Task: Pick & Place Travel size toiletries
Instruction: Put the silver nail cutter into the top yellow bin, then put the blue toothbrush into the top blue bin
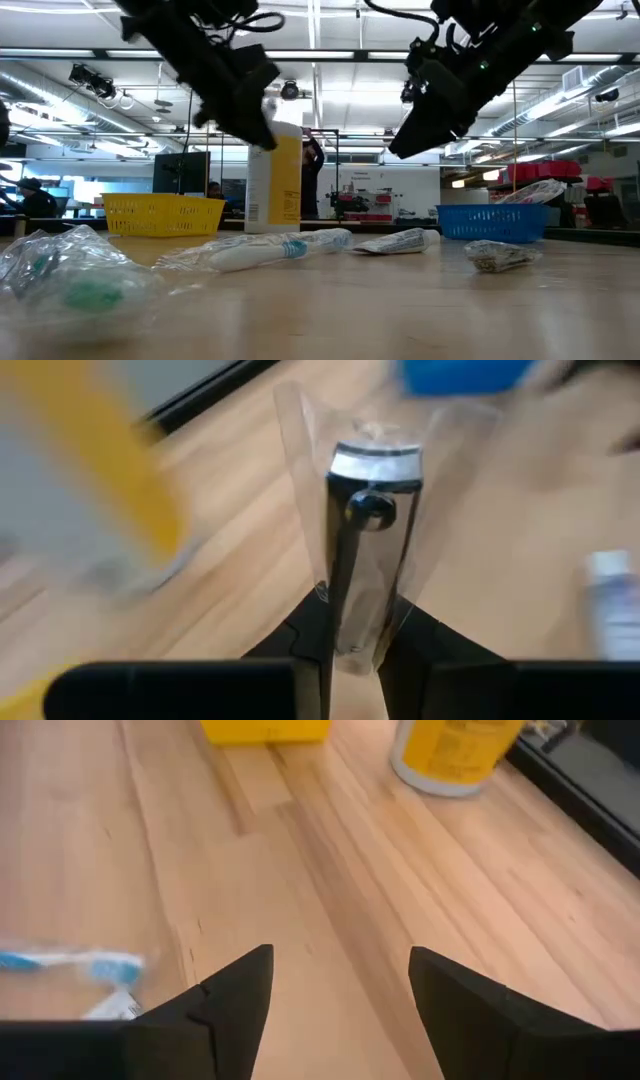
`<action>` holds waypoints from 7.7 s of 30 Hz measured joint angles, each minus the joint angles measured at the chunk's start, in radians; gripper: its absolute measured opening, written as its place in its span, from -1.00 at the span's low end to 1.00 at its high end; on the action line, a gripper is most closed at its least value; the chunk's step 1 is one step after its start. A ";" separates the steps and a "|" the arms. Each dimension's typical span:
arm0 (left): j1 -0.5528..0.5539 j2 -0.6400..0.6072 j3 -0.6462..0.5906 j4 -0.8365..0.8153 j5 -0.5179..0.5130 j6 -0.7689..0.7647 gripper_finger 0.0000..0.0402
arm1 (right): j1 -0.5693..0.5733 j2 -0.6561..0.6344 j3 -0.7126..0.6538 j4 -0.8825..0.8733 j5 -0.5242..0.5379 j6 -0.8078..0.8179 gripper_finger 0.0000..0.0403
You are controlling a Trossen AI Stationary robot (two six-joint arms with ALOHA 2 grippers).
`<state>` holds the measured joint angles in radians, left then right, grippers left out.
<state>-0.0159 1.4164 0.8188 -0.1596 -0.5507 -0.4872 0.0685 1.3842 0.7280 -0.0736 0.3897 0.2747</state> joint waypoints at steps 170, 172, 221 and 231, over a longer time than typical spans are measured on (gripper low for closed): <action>-0.249 0.482 0.344 0.044 0.204 0.057 -0.72 | 0.115 0.228 -0.119 0.428 -0.339 -0.204 -0.50; -0.249 0.482 0.344 0.046 0.203 0.057 -0.70 | 0.115 0.228 -0.119 0.421 -0.339 -0.204 -0.50; -0.207 0.375 0.383 -0.042 -0.111 0.088 -0.49 | 0.018 -0.474 -0.118 -0.865 0.278 0.337 -0.51; -0.207 0.375 0.383 -0.046 -0.111 0.088 -0.50 | -0.038 -0.461 -0.118 -0.906 0.260 0.430 -0.52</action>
<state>-0.2226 1.7916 1.2015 -0.2054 -0.6617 -0.3996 0.0302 0.9229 0.6102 -0.9793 0.6497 0.7047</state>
